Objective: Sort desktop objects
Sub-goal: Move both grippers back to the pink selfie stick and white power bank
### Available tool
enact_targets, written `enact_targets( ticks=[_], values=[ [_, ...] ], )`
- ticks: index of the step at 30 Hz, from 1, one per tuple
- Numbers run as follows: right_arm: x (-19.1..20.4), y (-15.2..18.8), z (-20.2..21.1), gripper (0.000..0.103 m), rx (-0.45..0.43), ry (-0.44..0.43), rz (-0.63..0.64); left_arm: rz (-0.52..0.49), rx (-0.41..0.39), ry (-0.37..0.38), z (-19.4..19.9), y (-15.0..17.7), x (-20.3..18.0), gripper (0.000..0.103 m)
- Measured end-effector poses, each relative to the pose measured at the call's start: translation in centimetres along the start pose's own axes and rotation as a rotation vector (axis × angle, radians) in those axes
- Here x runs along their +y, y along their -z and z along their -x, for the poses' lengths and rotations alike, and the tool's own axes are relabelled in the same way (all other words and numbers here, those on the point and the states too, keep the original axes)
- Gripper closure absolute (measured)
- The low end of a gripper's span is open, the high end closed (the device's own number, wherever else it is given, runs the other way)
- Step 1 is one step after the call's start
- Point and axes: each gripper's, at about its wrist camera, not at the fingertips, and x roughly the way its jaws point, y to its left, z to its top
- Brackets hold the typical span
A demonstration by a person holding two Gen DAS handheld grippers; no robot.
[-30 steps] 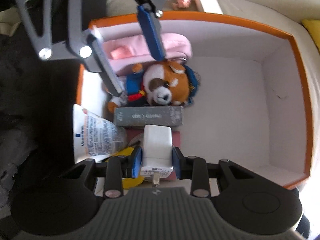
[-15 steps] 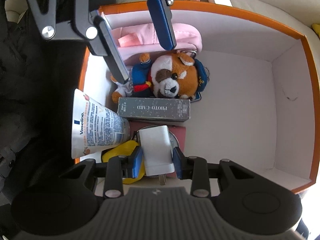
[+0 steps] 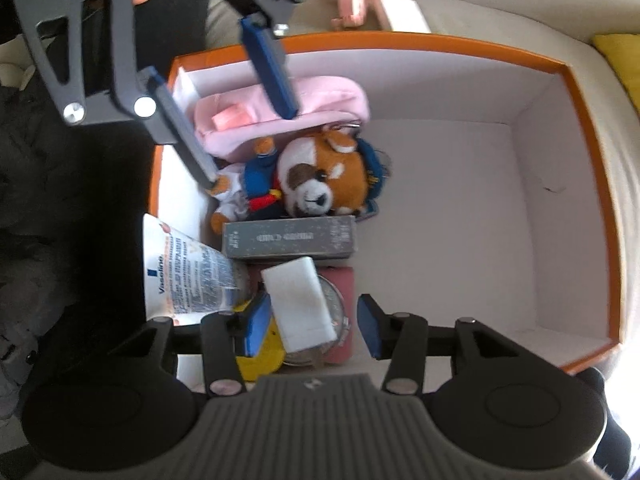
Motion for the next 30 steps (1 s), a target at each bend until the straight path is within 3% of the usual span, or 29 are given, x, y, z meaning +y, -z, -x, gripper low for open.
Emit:
enact_targets(
  ticks=[7, 18, 23, 30],
  values=[
    [0.7, 0.4, 2.2, 0.053, -0.059, 0.050, -0.089, 0.047, -0.060, -0.038, 2.2, 1.5, -1.0, 0.043],
    [5.6, -1.4, 4.4, 0.053, -0.200, 0.329, -0.262, 0.115, -0.206, -0.164, 7.9, 5.0, -3.3, 0.043],
    [8.2, -3.3, 5.7, 0.053, -0.302, 0.361, -0.357, 0.176, -0.257, -0.246, 10.2, 6.8, -2.9, 0.043],
    [11.2, -7.6, 7.0, 0.051, -0.414, 0.345, -0.315, 0.269, -0.334, -0.324, 13.1, 9.5, -1.1, 0.043]
  ],
)
